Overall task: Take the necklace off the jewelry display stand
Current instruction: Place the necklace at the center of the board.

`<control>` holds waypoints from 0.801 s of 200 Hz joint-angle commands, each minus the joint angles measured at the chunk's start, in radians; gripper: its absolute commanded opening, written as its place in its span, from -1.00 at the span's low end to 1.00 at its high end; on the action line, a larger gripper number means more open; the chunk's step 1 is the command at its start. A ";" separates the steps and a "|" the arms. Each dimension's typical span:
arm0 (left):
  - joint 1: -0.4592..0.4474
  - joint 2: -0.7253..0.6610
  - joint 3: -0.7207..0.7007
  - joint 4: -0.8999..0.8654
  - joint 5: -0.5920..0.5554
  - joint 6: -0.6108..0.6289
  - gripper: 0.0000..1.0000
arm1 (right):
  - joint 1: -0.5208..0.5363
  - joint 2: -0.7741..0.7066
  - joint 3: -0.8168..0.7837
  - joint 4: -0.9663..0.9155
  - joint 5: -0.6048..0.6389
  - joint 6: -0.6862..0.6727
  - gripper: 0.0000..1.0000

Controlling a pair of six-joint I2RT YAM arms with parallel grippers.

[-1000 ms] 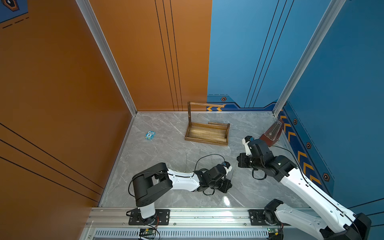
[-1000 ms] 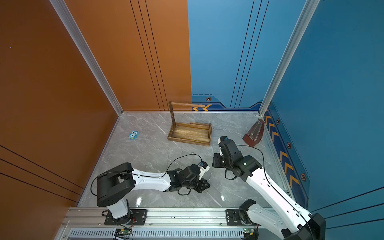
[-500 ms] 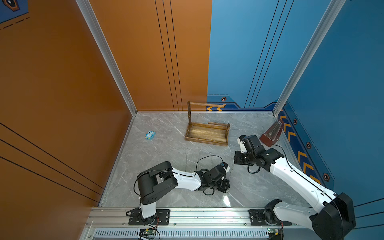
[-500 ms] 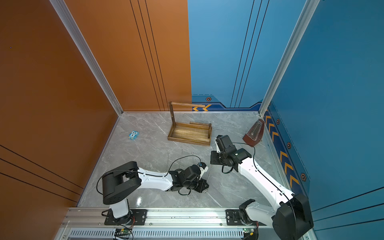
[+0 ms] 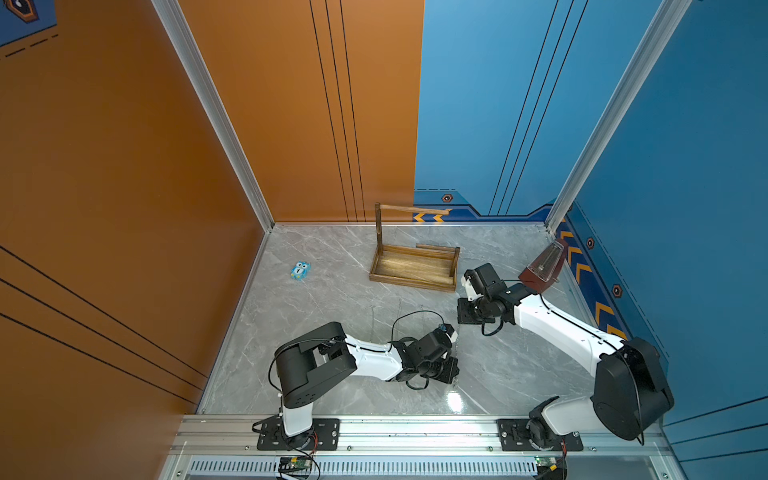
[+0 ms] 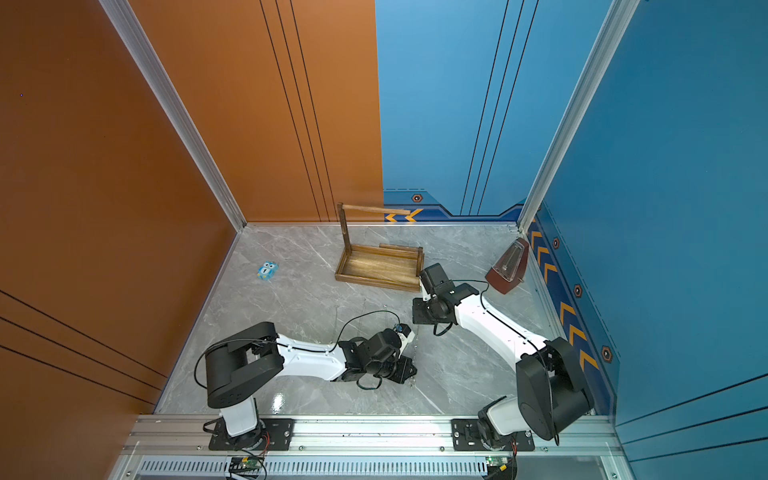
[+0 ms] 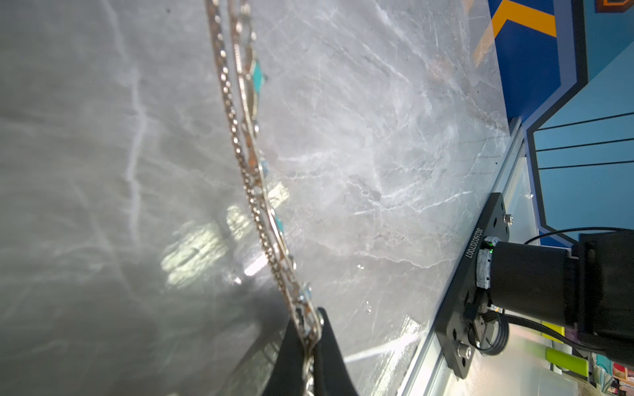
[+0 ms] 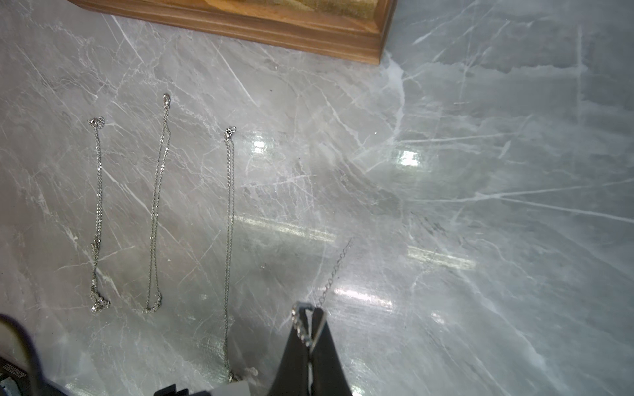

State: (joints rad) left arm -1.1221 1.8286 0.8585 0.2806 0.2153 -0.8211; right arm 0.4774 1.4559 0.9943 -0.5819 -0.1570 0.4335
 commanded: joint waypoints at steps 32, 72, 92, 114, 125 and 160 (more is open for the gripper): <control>0.038 0.050 0.005 -0.005 -0.013 -0.053 -1.00 | -0.010 0.103 0.087 0.020 0.008 -0.032 -1.00; 0.044 0.083 0.033 -0.006 0.025 -0.057 -0.97 | -0.018 0.173 0.133 0.022 -0.010 -0.034 -1.00; 0.045 0.085 0.031 -0.006 0.023 -0.059 -0.97 | -0.023 0.209 0.150 0.021 -0.012 -0.035 -1.00; 0.044 0.077 0.020 -0.006 0.019 -0.058 -0.96 | -0.029 0.245 0.162 0.019 -0.018 -0.036 -1.00; 0.044 0.074 0.014 -0.006 0.016 -0.058 -0.96 | -0.031 0.262 0.165 0.019 -0.020 -0.038 -1.00; 0.045 0.069 -0.002 -0.006 0.016 -0.062 -0.92 | -0.036 0.301 0.172 0.019 -0.018 -0.041 -1.00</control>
State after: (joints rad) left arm -1.0863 1.8828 0.8894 0.3256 0.2329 -0.8768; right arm 0.4488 1.7348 1.1397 -0.5632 -0.1650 0.4145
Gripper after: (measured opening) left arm 0.081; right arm 0.054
